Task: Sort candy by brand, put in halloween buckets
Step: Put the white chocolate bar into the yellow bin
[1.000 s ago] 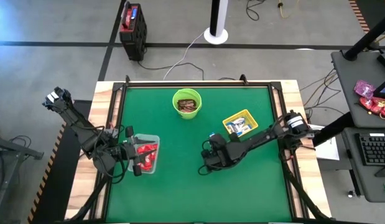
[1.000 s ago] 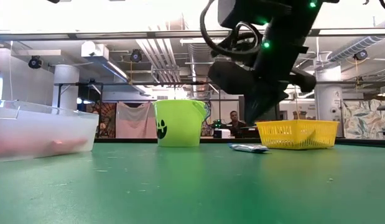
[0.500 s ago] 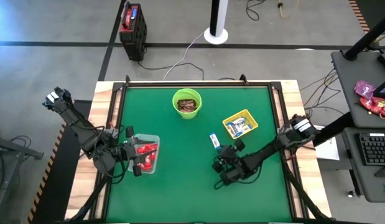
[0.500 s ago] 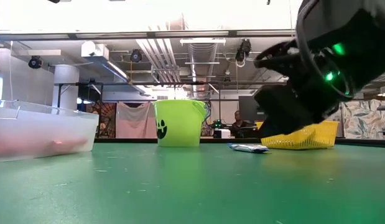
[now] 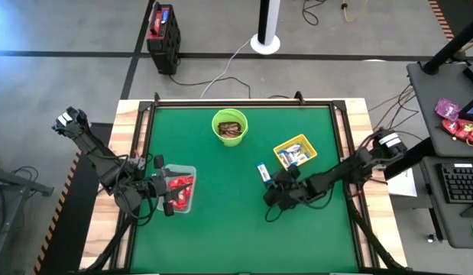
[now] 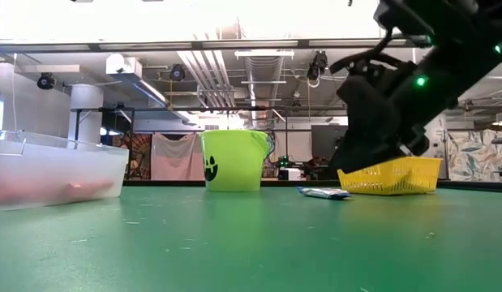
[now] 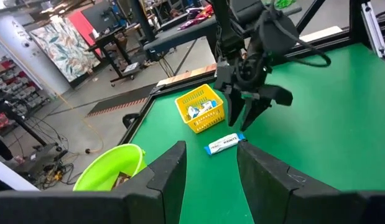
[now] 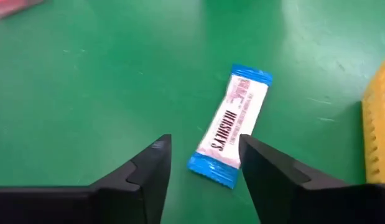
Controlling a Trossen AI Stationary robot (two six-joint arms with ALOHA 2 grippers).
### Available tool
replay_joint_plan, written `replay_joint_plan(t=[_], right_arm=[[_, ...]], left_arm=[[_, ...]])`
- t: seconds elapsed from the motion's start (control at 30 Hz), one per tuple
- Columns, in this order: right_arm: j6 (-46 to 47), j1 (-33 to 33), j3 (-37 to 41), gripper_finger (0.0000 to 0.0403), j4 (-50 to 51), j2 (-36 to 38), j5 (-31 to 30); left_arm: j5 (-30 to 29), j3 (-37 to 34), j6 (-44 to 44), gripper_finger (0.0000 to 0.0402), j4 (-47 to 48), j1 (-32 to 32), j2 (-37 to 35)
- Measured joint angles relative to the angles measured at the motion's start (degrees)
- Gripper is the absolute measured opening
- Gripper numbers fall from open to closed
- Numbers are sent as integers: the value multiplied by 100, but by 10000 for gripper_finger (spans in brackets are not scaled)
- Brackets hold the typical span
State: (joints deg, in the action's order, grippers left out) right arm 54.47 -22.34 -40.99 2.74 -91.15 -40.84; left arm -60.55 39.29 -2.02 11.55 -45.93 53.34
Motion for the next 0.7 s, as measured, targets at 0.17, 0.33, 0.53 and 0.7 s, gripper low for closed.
replay_joint_plan(t=[0.17, 0.33, 0.53, 0.7], right_arm=[[-181, 102, -44, 209, -11, 114, 28], [-222, 128, -201, 241, -9, -165, -37], [-196, 124, -353, 255, -8, -790, -427], [29, 127, -378, 256, -10, -990, -866]], left_arm=[[0, 0, -15, 127, 0, 0, 2], [-7, 0, -14, 127, 0, 0, 2], [-46, 0, -14, 127, 3, 1, 2], [-46, 0, -15, 127, 3, 0, 2]])
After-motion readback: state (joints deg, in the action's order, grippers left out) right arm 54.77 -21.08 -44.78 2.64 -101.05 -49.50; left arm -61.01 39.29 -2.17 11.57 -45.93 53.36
